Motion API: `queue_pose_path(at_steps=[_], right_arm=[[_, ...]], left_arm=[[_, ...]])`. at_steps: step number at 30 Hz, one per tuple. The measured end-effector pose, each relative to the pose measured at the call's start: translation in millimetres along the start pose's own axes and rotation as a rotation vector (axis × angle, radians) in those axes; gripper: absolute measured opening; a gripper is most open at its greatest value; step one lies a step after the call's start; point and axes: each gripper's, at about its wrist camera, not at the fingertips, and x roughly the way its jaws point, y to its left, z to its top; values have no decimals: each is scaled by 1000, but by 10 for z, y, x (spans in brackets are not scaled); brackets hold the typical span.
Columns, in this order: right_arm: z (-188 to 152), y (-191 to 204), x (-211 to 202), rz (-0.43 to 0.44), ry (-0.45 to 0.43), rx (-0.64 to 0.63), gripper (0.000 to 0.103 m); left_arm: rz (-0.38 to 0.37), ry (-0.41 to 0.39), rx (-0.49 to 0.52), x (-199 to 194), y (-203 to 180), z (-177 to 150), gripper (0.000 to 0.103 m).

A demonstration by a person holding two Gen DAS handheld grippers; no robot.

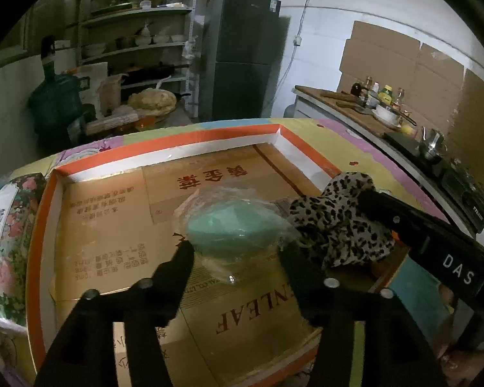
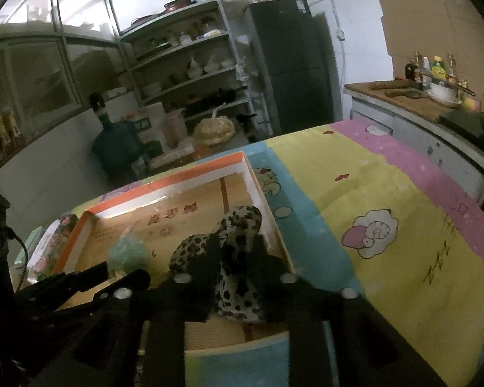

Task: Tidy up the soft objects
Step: 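Open both tools to drop the ball and cloth into the tray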

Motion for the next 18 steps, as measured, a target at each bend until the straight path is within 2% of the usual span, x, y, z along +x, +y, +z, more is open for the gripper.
queue_pose_path(at_steps=[4,6,9,11,15,18], right_arm=[[-12,10,-18,-3,-1,-3,31],[-17,6,-39,-6,-5,-2,42],[-24,-4,-76,-9,-13,-1,48],[-35,-8,-104,-9,-16,3,51],[-64,-18,-180,-23,-24,6,53],[-78,-5,-261,-33,-37,1,53]], left_arm=[[12,-16,10,-38,-10,6,66],[24,-27,11,-88,-19,3,71],[39,-61,17,-204,-41,1,83],[63,-93,40,-296,-68,3,85],[115,-139,95,-441,-112,-3,89],[125,-156,120,-524,-139,-24,92]])
